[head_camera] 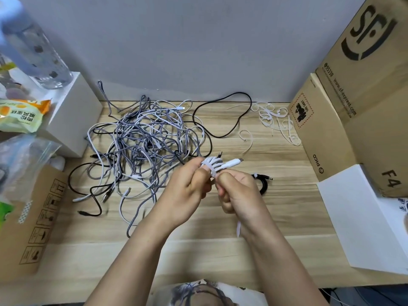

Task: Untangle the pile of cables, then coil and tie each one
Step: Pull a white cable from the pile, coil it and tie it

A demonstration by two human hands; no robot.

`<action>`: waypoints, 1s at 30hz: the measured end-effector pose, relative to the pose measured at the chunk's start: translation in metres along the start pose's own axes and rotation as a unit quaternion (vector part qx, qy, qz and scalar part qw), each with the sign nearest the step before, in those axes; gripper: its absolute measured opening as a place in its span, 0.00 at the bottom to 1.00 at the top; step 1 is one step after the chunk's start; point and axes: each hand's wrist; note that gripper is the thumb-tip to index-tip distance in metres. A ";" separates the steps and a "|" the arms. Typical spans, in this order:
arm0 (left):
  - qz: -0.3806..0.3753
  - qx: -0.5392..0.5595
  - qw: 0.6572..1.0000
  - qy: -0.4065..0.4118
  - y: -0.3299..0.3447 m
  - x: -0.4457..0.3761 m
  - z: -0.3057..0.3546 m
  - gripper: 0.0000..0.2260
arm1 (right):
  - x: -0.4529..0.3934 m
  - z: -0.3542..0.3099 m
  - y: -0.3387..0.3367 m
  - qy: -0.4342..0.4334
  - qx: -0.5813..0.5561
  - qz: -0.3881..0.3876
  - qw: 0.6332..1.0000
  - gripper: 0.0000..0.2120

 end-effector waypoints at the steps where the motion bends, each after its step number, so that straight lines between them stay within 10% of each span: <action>1: -0.002 0.015 1.000 -0.001 0.001 0.001 0.003 0.10 | 0.001 -0.002 0.001 -0.014 0.000 0.004 1.000 0.14; 10: -0.088 0.154 0.984 0.002 0.001 0.001 0.006 0.18 | 0.007 -0.010 0.002 -0.036 -0.081 -0.029 0.996 0.24; 17: -0.074 0.188 0.978 -0.054 0.000 -0.001 0.006 0.15 | 0.010 -0.009 0.003 -0.095 0.082 -0.037 0.991 0.32; 30: 0.072 0.105 0.991 -0.030 0.013 -0.020 0.000 0.13 | 0.006 -0.001 0.005 -0.116 0.103 0.056 0.986 0.18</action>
Point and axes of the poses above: each hand's wrist, its own x-axis away from the middle knuckle, its own y-axis out of the palm, z = x × y, and after that the axes turned 6 degrees about -z, right-handed
